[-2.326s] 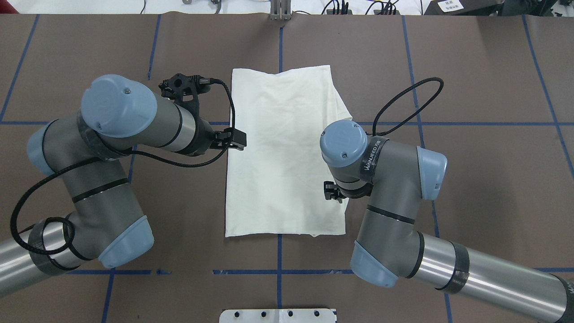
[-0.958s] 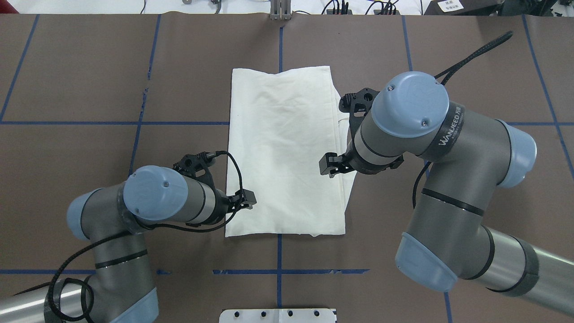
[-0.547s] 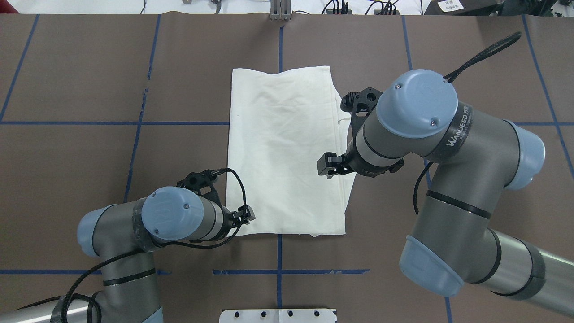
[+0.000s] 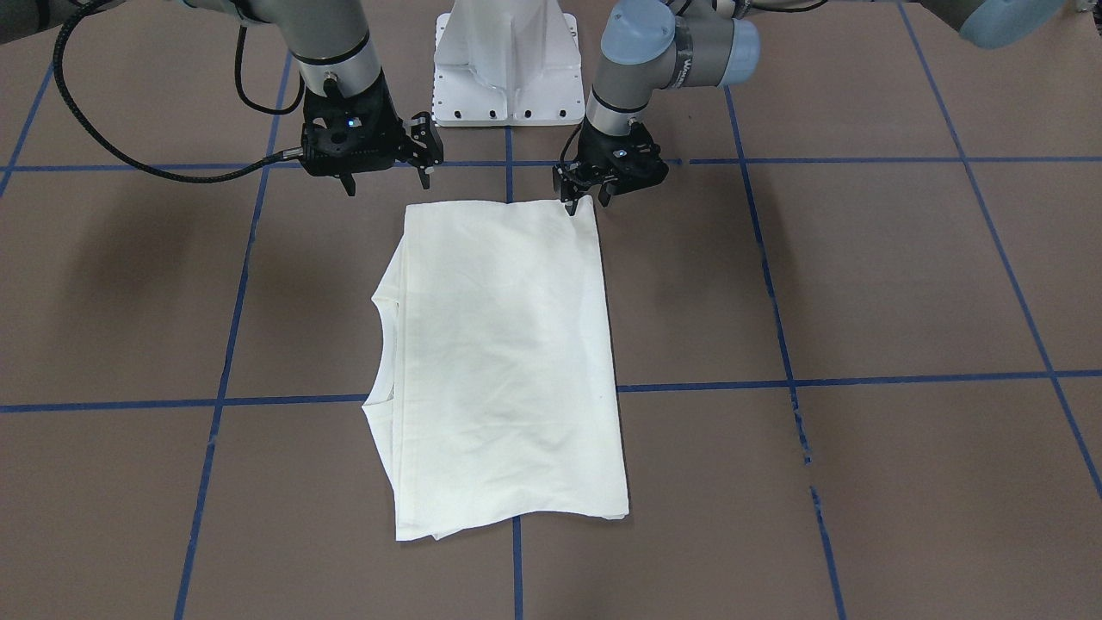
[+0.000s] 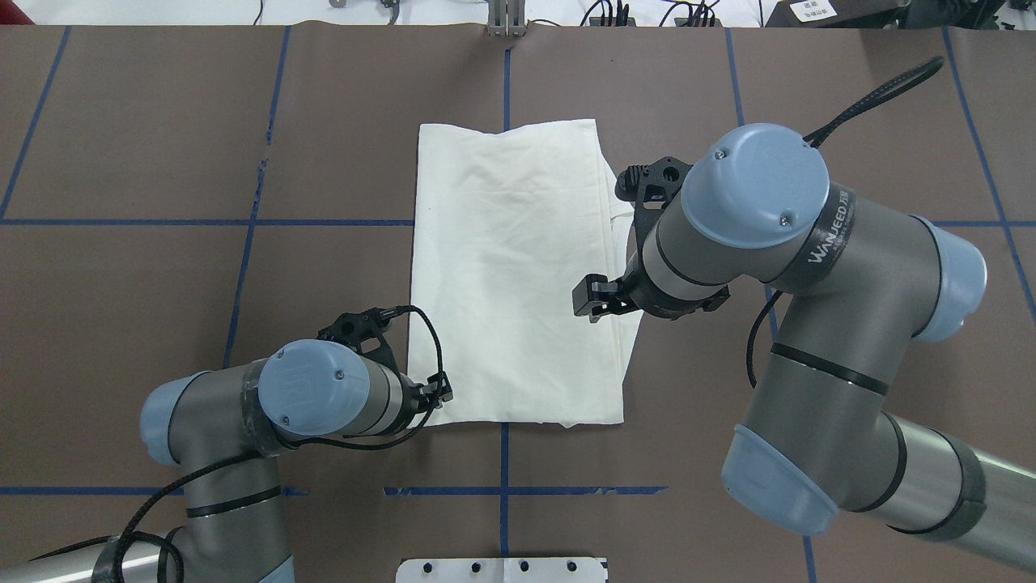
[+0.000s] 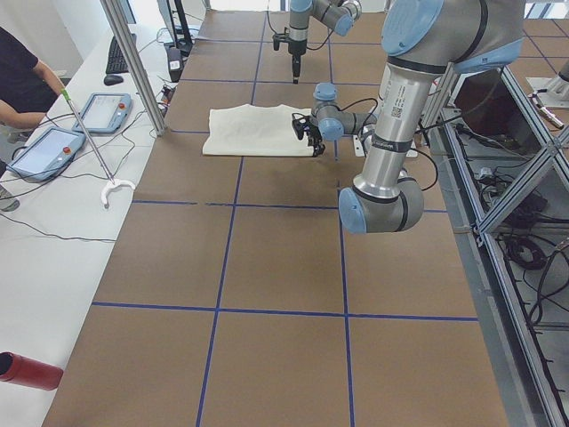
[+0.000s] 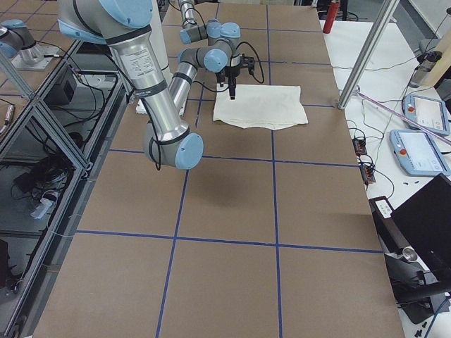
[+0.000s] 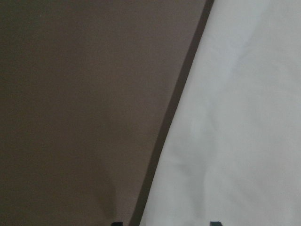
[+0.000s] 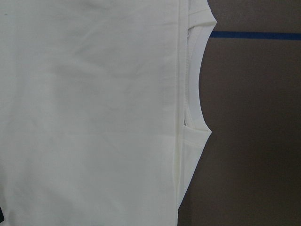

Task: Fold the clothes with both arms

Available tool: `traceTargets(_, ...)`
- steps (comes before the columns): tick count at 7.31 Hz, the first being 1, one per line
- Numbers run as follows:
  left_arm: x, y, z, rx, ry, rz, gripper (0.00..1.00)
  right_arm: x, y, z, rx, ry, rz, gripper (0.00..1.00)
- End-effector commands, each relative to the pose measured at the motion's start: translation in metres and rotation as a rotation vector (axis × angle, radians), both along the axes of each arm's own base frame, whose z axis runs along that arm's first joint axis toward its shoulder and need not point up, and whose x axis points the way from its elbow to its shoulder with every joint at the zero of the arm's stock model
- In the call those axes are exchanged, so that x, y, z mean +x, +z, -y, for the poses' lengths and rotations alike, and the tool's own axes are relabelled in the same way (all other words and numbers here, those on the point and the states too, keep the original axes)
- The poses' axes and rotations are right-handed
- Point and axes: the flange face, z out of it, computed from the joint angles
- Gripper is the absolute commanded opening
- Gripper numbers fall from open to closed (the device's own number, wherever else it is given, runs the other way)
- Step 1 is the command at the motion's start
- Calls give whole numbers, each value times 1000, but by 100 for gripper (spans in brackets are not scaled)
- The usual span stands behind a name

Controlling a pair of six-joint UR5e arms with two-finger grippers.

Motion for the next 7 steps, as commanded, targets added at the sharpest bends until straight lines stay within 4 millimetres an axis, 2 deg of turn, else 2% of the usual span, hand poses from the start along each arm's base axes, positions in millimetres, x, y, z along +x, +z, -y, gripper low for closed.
traceTargets(1, 0, 2, 0, -1, 1, 5, 59, 1, 0, 1, 0, 2, 1, 100)
traceTargets(6, 4, 5, -4, -3, 9, 10, 52, 1, 1, 1, -2, 2, -1, 100)
traceTargets(7, 5, 5, -5, -3, 10, 12, 46, 1, 1, 1, -3, 1, 0, 100)
